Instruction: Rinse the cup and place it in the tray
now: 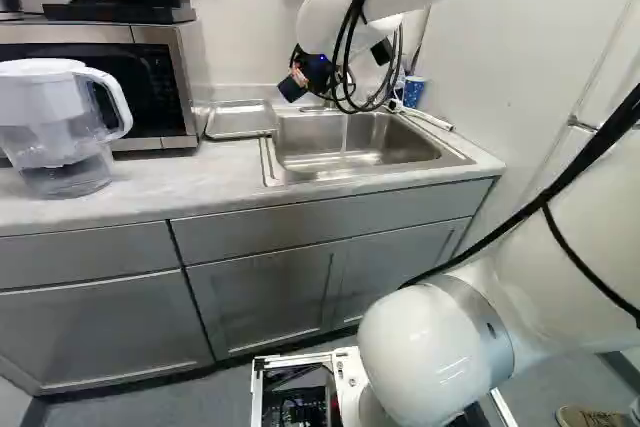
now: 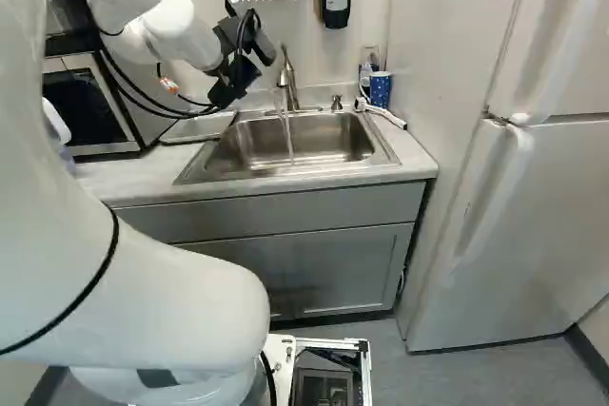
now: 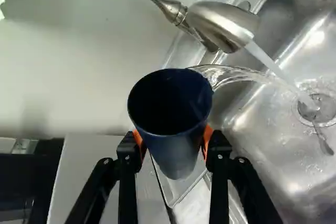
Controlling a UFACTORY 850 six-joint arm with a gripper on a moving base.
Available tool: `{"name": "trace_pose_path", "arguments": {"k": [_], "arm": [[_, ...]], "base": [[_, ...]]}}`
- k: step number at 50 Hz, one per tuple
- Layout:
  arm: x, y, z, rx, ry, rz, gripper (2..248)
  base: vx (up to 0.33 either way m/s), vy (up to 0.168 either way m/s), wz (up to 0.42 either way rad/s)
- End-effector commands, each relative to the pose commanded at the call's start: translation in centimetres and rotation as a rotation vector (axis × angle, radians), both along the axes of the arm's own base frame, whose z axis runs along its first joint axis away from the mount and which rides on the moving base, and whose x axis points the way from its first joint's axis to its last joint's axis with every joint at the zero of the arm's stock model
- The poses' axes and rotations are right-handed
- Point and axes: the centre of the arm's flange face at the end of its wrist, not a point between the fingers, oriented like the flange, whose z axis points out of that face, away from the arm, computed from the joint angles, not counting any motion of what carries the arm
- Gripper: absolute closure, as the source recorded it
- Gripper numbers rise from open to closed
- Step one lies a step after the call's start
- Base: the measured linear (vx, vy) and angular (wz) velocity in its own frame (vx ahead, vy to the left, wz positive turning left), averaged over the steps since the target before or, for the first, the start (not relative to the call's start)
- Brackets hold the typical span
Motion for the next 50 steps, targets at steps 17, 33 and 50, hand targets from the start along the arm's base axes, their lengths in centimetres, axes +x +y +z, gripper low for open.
{"name": "trace_pose_path", "arguments": {"k": [17, 33, 50], "arm": [[0.0, 0.0, 0.0, 0.154, 0.034, -0.083, 127], [0.0, 0.0, 0.0, 0.3, 0.065, -0.162, 127], [0.0, 0.0, 0.0, 0.454, 0.099, -0.245, 127]], "base": [[0.0, 0.0, 0.0], [0.0, 0.0, 0.0], [0.0, 0.0, 0.0]]}}
